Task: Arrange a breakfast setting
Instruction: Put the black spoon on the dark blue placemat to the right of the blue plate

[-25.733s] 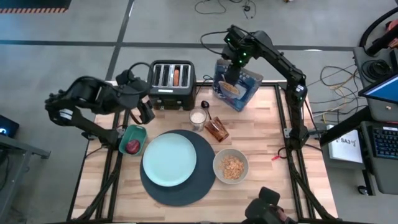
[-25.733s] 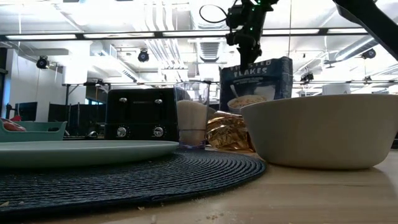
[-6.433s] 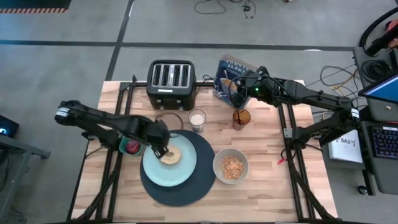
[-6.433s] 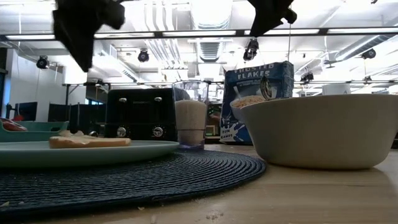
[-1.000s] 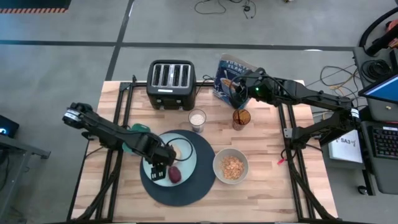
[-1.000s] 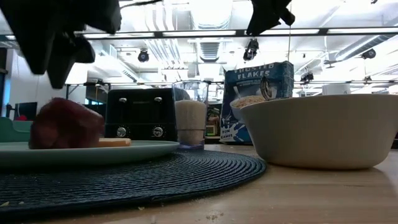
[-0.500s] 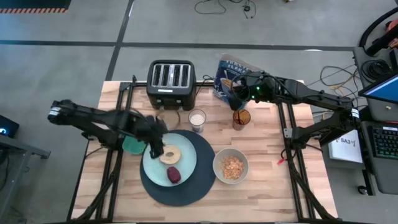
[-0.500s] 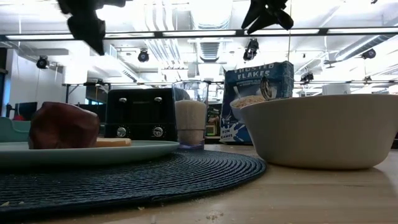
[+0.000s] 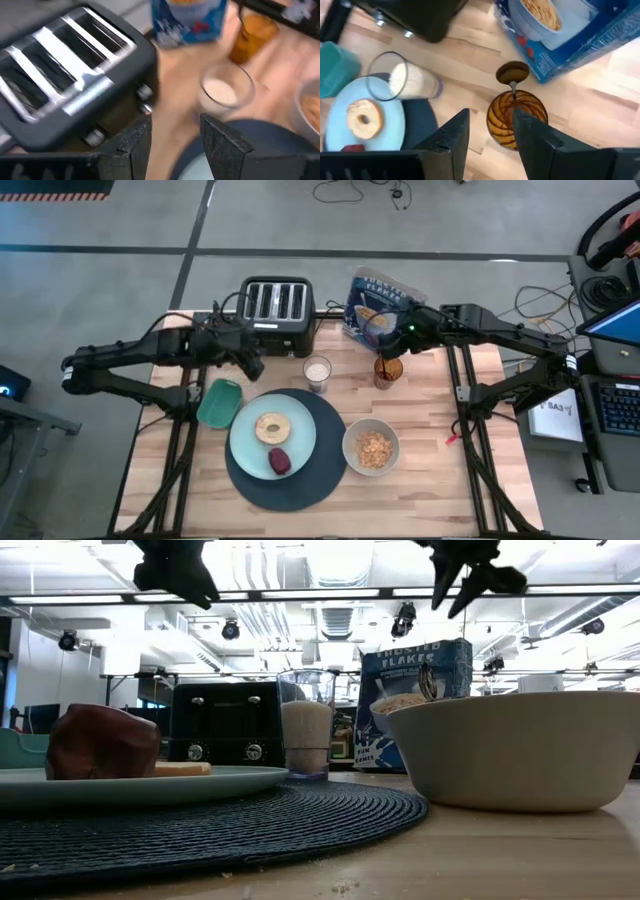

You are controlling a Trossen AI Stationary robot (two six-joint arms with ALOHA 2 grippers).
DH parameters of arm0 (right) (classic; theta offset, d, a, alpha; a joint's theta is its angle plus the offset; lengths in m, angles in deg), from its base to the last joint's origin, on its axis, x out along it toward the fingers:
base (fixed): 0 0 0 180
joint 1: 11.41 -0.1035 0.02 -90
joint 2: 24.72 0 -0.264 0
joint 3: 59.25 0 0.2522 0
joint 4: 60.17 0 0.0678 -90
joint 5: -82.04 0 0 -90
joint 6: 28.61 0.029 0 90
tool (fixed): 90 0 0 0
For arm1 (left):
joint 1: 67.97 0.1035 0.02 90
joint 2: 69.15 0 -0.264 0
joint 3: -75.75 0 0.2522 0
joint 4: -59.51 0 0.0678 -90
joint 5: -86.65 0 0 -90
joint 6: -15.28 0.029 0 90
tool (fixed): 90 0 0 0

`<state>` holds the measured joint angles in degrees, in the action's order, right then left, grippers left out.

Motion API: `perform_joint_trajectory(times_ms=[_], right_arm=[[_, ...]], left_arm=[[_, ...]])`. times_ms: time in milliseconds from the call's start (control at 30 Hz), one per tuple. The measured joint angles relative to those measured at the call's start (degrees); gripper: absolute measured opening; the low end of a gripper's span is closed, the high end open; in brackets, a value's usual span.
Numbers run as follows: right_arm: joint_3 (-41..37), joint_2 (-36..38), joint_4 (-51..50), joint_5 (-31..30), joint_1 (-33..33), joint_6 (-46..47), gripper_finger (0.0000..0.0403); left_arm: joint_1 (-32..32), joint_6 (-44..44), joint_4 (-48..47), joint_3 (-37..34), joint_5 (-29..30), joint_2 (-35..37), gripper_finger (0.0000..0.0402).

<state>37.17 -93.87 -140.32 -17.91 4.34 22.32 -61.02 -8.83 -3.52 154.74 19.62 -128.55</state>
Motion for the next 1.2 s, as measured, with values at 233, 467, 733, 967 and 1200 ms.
perform_joint_trajectory(times_ms=[233, 467, 733, 967, 1200], right_arm=[[-1.4, -2.7, 1.5, 1.2, 2.1, -30.4, 0.0164], [-2.1, -3.7, 1.3, 8.9, 9.1, -61.6, 0.0167], [-5.4, -5.0, 6.4, 18.3, 16.7, -70.1, 0.0162], [-7.9, -8.2, 11.2, 23.1, 17.9, -72.8, 0.0148], [-7.9, -10.8, 11.5, 24.1, 18.0, -75.3, 0.0127]], left_arm=[[1.2, 5.3, 3.5, 0.0, 2.0, -0.2, 0.0146], [1.2, 5.8, 3.2, 0.0, 0.0, 0.2, 0.0146], [1.0, 4.1, 2.7, 0.0, -1.4, 0.2, 0.0145], [1.0, 3.9, 2.6, 0.0, -1.4, 0.2, 0.0145], [1.0, 3.6, 2.6, 0.0, -1.4, 0.2, 0.0145]])
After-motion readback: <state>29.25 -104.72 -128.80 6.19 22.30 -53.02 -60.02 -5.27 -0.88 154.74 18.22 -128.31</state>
